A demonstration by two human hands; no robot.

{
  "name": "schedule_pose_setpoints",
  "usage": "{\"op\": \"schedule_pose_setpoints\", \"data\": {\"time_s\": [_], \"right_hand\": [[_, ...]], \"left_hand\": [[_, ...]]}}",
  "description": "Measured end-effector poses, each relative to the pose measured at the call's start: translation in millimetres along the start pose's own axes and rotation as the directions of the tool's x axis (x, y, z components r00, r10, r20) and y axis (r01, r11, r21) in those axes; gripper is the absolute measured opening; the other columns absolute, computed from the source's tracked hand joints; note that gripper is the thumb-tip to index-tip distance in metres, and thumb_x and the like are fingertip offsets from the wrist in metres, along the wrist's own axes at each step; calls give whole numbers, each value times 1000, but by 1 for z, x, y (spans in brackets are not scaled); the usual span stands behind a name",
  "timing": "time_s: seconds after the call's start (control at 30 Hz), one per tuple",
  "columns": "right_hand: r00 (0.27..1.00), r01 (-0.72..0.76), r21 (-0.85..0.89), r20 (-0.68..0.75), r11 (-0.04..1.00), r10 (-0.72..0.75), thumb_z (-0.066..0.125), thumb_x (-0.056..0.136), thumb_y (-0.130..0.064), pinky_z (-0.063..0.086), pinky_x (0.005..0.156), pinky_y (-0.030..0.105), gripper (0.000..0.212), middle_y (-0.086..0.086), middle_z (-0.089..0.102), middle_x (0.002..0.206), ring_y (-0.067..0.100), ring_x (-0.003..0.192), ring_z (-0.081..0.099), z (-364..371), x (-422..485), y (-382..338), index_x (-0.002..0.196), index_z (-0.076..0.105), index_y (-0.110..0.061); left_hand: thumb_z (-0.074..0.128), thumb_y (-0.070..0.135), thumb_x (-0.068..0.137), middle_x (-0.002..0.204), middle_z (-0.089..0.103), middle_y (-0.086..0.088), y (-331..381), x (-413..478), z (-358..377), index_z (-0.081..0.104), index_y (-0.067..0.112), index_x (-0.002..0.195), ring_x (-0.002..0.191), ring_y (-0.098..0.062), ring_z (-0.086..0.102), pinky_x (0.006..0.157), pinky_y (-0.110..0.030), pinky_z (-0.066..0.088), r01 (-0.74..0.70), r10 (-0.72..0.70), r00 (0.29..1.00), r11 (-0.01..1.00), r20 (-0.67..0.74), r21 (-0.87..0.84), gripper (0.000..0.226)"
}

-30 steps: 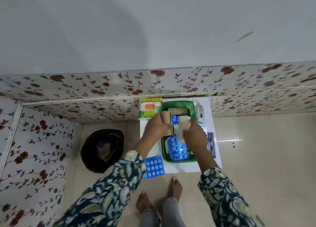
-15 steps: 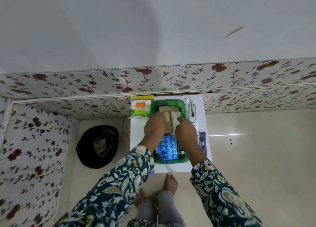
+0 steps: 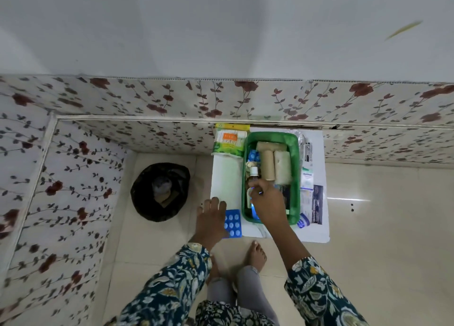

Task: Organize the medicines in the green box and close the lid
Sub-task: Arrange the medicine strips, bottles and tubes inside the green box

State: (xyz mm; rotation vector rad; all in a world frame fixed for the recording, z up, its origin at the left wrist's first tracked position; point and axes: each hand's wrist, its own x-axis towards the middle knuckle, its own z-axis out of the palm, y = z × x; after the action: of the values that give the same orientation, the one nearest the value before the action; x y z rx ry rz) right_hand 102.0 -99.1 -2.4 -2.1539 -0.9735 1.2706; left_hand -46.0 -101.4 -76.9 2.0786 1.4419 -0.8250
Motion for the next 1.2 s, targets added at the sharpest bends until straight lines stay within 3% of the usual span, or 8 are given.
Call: {"op": "schedule_pose_setpoints", "data": {"time_s": [0.1, 0.23, 0.33, 0.47, 0.67, 0.83, 1.0, 1.2], "right_hand": [[1000, 21, 24, 4, 999, -21, 45, 90, -5, 51, 79, 39, 24, 12, 68, 100, 33, 90, 66, 10, 5, -5, 107, 62, -7], [999, 42, 44, 8, 998, -43, 42, 90, -4, 50, 72, 37, 25, 14, 68, 95, 34, 87, 66, 17, 14, -18, 106, 61, -6], [999, 42, 47, 15, 998, -43, 45, 89, -2, 53, 79, 43, 23, 6, 62, 89, 36, 88, 66, 22, 26, -28, 104, 62, -7], [992, 128, -115, 26, 985, -126, 42, 89, -1, 51, 78, 40, 26, 21, 66, 104, 38, 95, 64, 34, 57, -46, 109, 59, -2], [951, 309, -713, 222, 629, -216, 43, 89, -3, 47, 92, 43, 41, 23, 42, 134, 37, 124, 42, 72, 109, -71, 129, 38, 1], [937, 315, -882, 230, 350, -264, 52, 84, -4, 48, 88, 43, 51, 28, 38, 135, 43, 128, 36, 90, 119, -65, 130, 33, 5], [923, 351, -862, 252, 366, -292, 43, 88, -2, 48, 89, 43, 42, 28, 41, 134, 47, 128, 35, 88, 120, -68, 128, 36, 8], [944, 221, -867, 76, 447, -320, 40, 90, -9, 39, 100, 45, 38, 24, 48, 129, 39, 120, 44, 75, 138, -85, 126, 41, 4]], "left_hand": [[65, 28, 78, 133, 40, -12, -3, 3, 11, 38, 10, 127, 123, -32, 39, 99, -42, 35, -14, 22, 991, 998, -131, 60, 59], [65, 23, 80, 129, 47, -10, -13, 10, 4, 41, 10, 122, 122, -29, 43, 95, -39, 39, 18, -23, 994, 999, -111, -49, 50], [64, 17, 81, 124, 56, -12, -24, 15, -5, 39, 8, 123, 115, -31, 55, 90, -40, 45, 81, -99, 993, 965, -61, -250, 49], [52, 10, 88, 127, 56, -18, -40, 23, -26, 35, 5, 131, 111, -33, 58, 89, -40, 48, 121, -172, 984, 807, -35, -579, 47], [56, 6, 86, 123, 60, -19, -68, 35, -59, 53, 2, 116, 116, -32, 57, 92, -37, 46, 119, -225, 973, 659, -44, -743, 30], [56, 11, 85, 90, 59, -9, -79, 41, -68, 46, 13, 83, 95, -28, 62, 69, -29, 40, 159, -253, 967, 657, -17, -737, 10], [58, 11, 86, 89, 57, -5, -78, 37, -80, 50, 13, 85, 83, -18, 54, 59, -27, 37, 123, -238, 971, 598, -29, -792, 9], [57, 11, 87, 78, 54, -1, -71, 39, -90, 49, 12, 80, 80, -18, 53, 55, -24, 35, 84, -206, 978, 571, -43, -817, 11]]}}
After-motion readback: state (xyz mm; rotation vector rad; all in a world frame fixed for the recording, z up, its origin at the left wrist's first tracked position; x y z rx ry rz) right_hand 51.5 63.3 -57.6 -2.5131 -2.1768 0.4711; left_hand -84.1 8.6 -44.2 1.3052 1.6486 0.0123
